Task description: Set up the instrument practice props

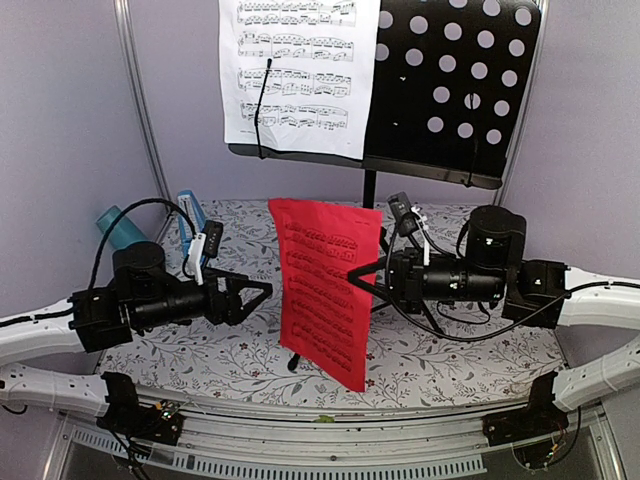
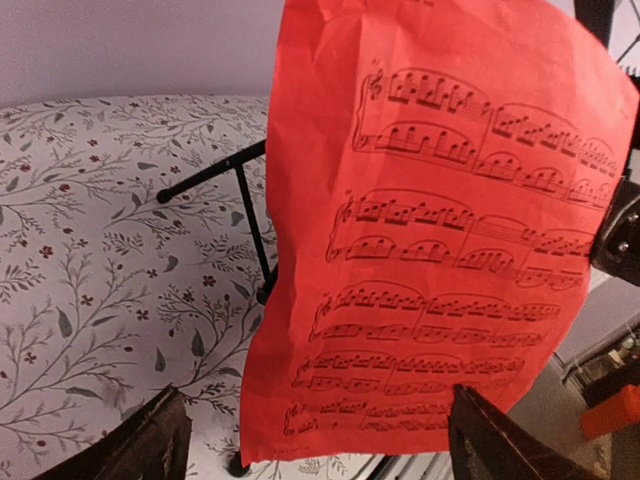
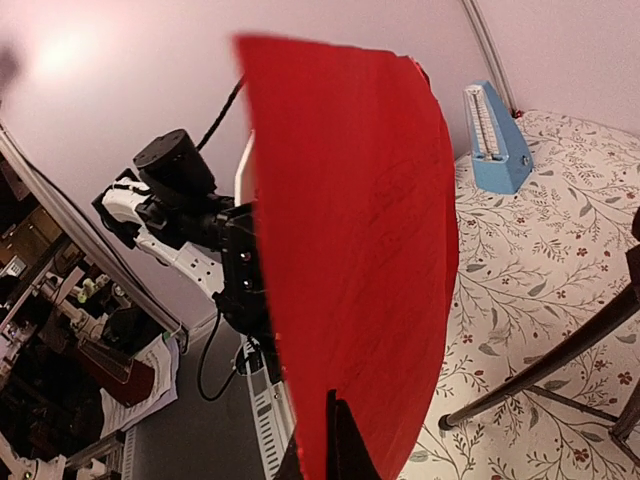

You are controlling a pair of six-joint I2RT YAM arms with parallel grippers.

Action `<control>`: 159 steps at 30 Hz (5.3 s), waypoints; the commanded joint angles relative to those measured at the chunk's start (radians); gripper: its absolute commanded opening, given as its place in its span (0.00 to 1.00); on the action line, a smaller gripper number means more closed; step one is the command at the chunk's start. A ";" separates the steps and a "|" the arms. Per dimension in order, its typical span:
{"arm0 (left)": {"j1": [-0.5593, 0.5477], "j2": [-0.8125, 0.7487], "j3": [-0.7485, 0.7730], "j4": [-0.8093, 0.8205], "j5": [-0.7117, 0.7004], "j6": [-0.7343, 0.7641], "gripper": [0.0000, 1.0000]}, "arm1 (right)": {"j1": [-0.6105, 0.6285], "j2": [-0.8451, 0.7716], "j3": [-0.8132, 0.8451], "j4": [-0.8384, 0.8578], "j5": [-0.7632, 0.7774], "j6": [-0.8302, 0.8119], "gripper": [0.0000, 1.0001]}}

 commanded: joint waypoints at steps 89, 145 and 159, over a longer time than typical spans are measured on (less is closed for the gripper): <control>0.087 0.406 0.881 0.096 0.944 0.075 0.00 | -0.080 -0.280 0.467 -0.508 0.461 -0.154 0.47; 0.016 0.732 1.387 -0.082 0.174 0.380 0.00 | -0.505 -0.176 0.456 -0.443 -0.201 -0.027 0.00; -0.069 0.774 1.416 -0.077 -0.066 0.475 0.00 | -0.505 -0.113 0.496 -0.610 -0.194 -0.273 0.00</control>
